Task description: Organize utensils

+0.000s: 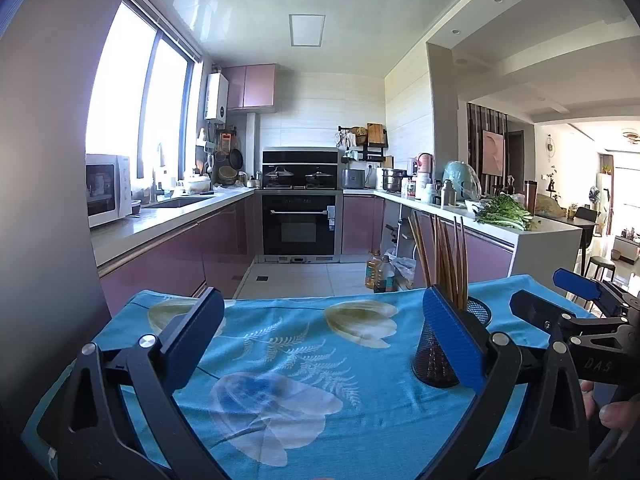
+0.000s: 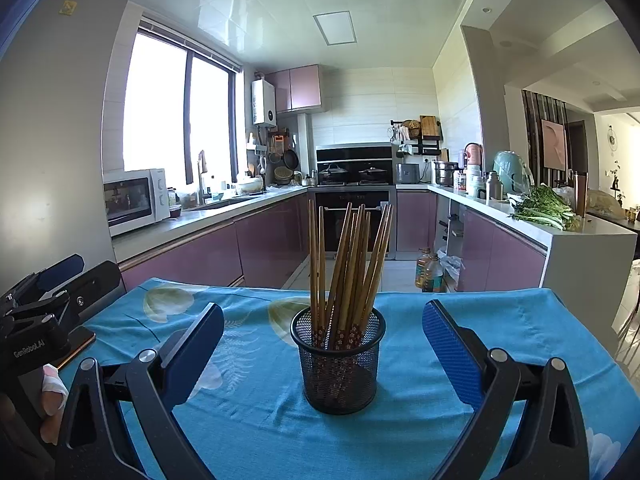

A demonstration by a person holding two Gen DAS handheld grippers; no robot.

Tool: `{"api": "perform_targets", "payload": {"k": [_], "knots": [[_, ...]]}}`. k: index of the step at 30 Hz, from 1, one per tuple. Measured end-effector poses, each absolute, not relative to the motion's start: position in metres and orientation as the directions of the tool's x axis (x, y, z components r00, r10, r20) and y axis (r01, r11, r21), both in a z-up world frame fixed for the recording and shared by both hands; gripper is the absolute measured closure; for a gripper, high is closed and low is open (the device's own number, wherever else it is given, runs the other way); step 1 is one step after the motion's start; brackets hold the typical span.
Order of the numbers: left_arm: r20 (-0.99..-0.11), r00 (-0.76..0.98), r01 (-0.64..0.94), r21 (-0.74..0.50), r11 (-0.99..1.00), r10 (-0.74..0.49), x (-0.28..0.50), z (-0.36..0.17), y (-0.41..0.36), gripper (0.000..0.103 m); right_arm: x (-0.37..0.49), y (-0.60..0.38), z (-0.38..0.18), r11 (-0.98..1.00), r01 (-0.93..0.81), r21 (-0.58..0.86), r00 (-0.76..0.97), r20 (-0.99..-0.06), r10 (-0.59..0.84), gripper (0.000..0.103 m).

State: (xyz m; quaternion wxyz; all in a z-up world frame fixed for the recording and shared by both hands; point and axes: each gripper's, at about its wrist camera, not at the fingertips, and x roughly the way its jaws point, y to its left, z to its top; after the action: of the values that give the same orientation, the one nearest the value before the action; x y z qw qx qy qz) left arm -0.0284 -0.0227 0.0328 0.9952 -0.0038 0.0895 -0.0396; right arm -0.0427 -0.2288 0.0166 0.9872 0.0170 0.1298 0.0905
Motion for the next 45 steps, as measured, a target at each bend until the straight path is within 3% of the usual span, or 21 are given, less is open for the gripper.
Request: {"api": "perform_targets", "payload": {"k": [45], "knots": [[-0.184, 0.981, 0.064, -0.017, 0.998, -0.066, -0.0325, 0.0315, -0.0179, 0.005, -0.0397, -0.2254, 0.0165, 0.984, -0.166, 0.059, 0.953, -0.247, 0.175, 0.007]]}}
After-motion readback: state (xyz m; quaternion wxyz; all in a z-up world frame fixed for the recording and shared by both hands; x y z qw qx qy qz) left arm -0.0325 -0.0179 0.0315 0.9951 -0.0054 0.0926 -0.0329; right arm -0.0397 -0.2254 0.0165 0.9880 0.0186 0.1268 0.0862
